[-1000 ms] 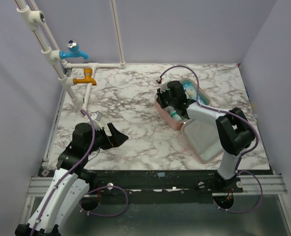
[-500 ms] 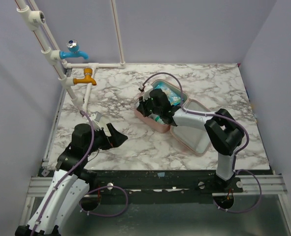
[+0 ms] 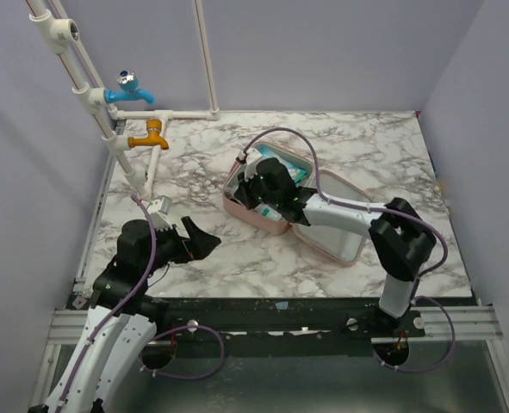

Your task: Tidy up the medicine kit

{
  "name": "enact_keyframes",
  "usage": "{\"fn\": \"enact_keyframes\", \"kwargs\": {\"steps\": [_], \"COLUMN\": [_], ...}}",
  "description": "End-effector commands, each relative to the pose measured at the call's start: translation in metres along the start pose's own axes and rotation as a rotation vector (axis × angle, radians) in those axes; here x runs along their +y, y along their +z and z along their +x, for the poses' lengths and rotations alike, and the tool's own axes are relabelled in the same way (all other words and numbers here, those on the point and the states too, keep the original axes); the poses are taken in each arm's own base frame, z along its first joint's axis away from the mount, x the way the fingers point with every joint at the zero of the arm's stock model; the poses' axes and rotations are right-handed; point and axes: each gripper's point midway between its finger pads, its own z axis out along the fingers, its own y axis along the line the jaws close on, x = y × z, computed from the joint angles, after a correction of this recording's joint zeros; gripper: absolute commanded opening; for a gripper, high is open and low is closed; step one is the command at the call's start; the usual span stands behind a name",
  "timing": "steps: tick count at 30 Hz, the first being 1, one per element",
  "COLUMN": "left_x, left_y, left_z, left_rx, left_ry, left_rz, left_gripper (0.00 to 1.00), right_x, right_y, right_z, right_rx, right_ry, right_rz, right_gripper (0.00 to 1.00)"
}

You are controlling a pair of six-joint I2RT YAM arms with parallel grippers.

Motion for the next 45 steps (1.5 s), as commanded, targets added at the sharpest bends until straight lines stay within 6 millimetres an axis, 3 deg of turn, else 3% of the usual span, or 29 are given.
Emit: {"fn": "enact_keyframes", "kwargs": {"steps": [1, 5, 9, 14, 21, 28, 35, 45], "left_x": [-0.011, -0.018, -0.03, -0.031, -0.04, -0.067, -0.092, -0.12], "left_y": [-0.009, -0.009, -0.004, 0.004, 0.018, 0.032, 0.049, 0.091], "left_z": [-0.005, -0.001, 0.006, 0.012, 0.032, 0.049, 0.067, 0.093], "left_rx": [-0.017, 0.005, 0.049, 0.079, 0.17, 0.241, 0.304, 0.392], "left_ry": [-0.002, -0.001, 0.008, 0.0, -0.034, -0.027, -0.039, -0.074], "left_rz": [0.031, 0.08, 0.165, 0.204, 0.287, 0.346, 0.395, 0.413], "left_gripper": [0.95, 0.95, 0.95, 0.94, 0.94, 0.94, 0.93, 0.92], "right_x": [-0.002, -0.01, -0.031, -0.06, -0.101, -0.124, -0.13, -0.145], "right_y": [-0.045, -0.088, -0.136, -0.192, -0.258, -0.286, -0.303, -0.324], "right_z": [-0.046, -0.069, -0.072, -0.06, -0.011, 0.045, 0.049, 0.064], "right_rx": [-0.109, -0.177, -0.215, -0.238, -0.229, -0.204, -0.294, -0.375], "right_ry": [-0.057, -0.093, -0.109, -0.082, 0.009, 0.142, 0.331, 0.504], "right_rz": [0.067, 0.133, 0.268, 0.441, 0.697, 0.845, 0.907, 1.055], "right_gripper": [0.01, 0.01, 0.01, 0.01, 0.01, 0.01, 0.01, 0.01]}}
